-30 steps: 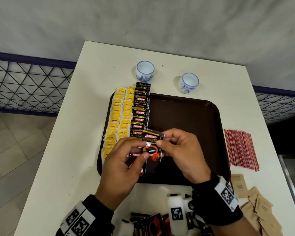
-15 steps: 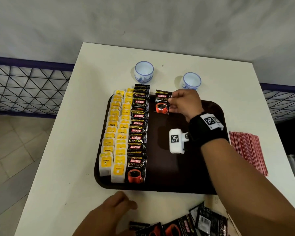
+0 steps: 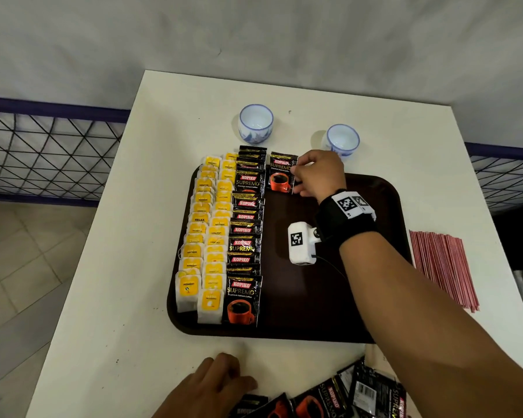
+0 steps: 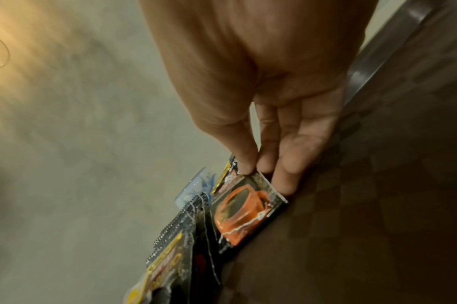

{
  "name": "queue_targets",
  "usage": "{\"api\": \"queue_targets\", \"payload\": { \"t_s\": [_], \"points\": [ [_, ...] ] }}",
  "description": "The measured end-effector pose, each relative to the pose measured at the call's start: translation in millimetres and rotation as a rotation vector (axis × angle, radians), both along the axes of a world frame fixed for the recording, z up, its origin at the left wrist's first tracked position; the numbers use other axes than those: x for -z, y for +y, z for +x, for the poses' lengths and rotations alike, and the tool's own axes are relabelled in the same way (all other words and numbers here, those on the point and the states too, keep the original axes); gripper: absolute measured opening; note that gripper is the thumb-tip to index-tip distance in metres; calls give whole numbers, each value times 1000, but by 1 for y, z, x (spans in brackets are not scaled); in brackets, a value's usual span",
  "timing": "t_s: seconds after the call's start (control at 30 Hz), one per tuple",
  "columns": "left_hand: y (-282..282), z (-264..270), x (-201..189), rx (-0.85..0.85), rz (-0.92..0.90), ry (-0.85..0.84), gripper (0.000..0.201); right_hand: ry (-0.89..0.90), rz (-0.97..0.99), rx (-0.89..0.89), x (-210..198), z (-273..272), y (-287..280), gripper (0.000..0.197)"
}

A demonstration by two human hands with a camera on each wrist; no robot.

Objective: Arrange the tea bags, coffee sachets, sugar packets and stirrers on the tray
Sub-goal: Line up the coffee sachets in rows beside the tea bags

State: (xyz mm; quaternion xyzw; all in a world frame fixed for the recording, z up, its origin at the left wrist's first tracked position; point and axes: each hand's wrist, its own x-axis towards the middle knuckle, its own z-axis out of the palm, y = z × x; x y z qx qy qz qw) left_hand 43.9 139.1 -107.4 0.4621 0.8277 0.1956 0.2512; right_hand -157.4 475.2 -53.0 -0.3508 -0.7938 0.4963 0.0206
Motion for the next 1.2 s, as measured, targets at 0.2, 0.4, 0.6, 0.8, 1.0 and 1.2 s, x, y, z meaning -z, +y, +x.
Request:
{"api": "queue_targets", "payload": {
  "t_s": [0.2,0.4,0.6,0.8,1.0,1.2],
  "points": [
    [1,1,-4,7,-23,11,32,0,32,-22,4,-3,-4,11],
    [1,-2,-5,14,-9,69,29,13,65,-27,6,-5,-7,6],
    [1,0,-7,25,-9,22,30,19,83,-9,4,0,-11,20],
    [0,4,-4,5,-37,-2,29,32,92,26,-8,15,-11,24],
    [5,3,-27,-39,-83,-149,24,77,45,-64,-37,94,-15,11],
    [-3,10,-50,-194,-130,-229,57,-54,-31,-114,-69,241,-26,15]
  ]
}}
